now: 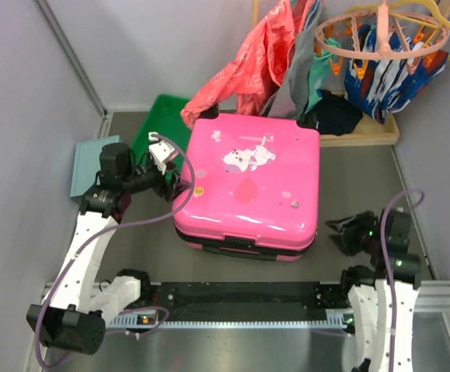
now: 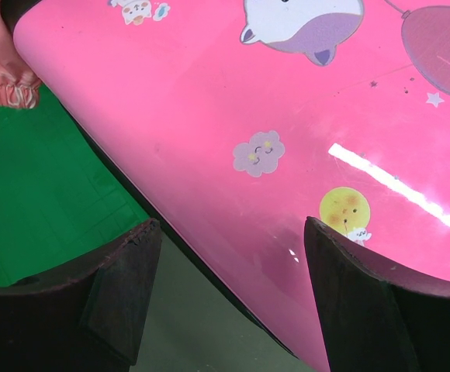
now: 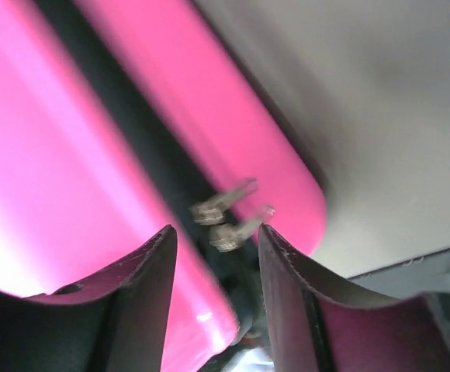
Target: Open, take out, and arrange the luggage
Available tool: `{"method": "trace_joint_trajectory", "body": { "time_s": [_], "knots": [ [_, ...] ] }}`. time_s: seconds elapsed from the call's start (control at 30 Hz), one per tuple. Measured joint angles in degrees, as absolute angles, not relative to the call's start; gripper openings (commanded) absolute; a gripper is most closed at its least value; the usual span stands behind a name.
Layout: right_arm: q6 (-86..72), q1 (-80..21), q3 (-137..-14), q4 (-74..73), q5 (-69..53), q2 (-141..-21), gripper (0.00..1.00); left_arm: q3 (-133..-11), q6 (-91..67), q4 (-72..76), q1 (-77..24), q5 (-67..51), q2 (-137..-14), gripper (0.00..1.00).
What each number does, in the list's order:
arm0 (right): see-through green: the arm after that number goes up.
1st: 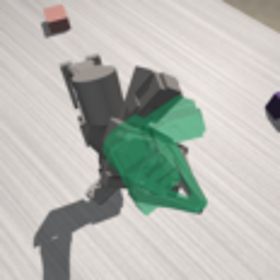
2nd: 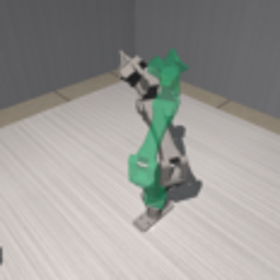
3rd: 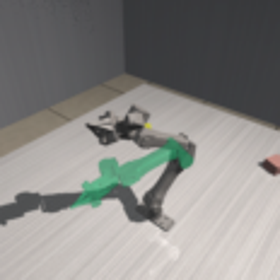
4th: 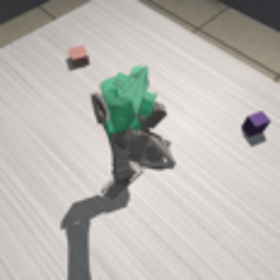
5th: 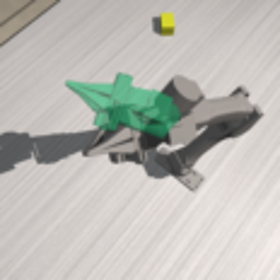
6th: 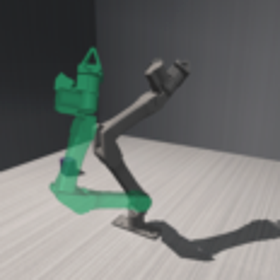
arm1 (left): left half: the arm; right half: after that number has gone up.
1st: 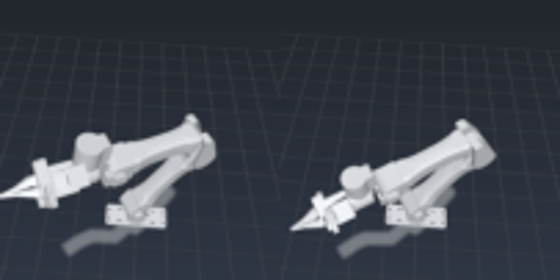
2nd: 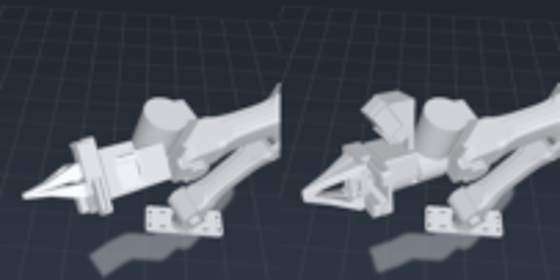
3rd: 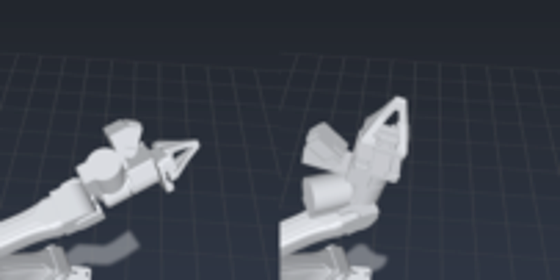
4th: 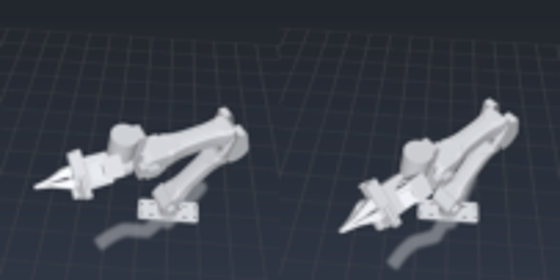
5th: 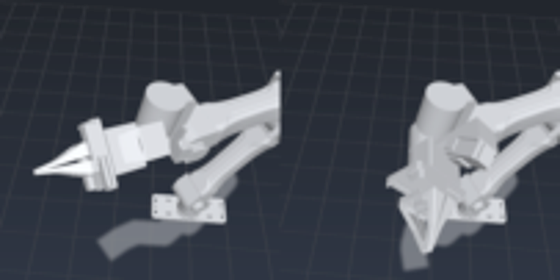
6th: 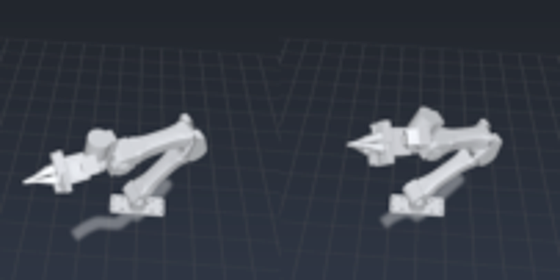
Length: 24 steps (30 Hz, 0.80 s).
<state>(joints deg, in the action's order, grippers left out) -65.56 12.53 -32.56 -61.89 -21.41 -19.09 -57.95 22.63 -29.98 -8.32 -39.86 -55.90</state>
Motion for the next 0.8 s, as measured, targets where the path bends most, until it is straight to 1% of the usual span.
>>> {"method": "trace_joint_trajectory", "body": {
  "time_s": [0.07, 0.13, 0.27, 0.37, 0.4, 0.47, 0.6, 0.63, 0.7, 0.8],
  "knots": [
    [-57.5, 12.5, -39.3, -61.0, -20.2, -25.5, 0.47, -57.7, 23.1, -30.0, -8.3, -40.1, -56.0, 0.79],
    [-50.9, 12.5, -43.5, -59.0, -20.2, -30.4, 0.47, -57.0, 25.0, -30.4, -8.3, -41.3, -56.1, 0.79],
    [-41.1, 12.5, -46.0, -57.9, -20.5, -35.4, 0.48, -57.4, 31.1, -33.9, -8.3, -44.9, -55.9, 0.80],
    [-35.8, 12.5, -47.1, -57.3, -21.0, -36.0, 0.53, -60.1, 36.4, -41.3, -8.3, -46.1, -55.8, 0.83],
    [-34.3, 12.5, -47.8, -56.7, -21.5, -36.0, 0.54, -61.2, 38.4, -44.8, -8.3, -46.5, -55.7, 0.89],
    [-31.8, 12.5, -49.4, -54.8, -22.7, -36.0, 0.57, -63.2, 44.9, -52.1, -8.3, -48.1, -55.7, 0.92],
    [-27.1, 12.5, -55.5, -51.7, -24.5, -38.3, 0.65, -64.2, 58.3, -66.2, -8.3, -48.4, -54.2, 0.95],
    [-26.2, 12.5, -57.8, -50.7, -24.6, -40.1, 0.68, -64.0, 59.7, -67.6, -8.3, -48.2, -53.7, 0.95],
    [-24.6, 12.5, -61.1, -48.1, -24.8, -43.7, 0.71, -62.7, 61.1, -68.2, -8.4, -47.0, -52.2, 0.95],
    [-22.9, 11.7, -64.5, -42.3, -25.1, -50.1, 0.73, -60.4, 59.7, -66.0, -8.3, -44.5, -51.5, 0.95]
  ]
}}
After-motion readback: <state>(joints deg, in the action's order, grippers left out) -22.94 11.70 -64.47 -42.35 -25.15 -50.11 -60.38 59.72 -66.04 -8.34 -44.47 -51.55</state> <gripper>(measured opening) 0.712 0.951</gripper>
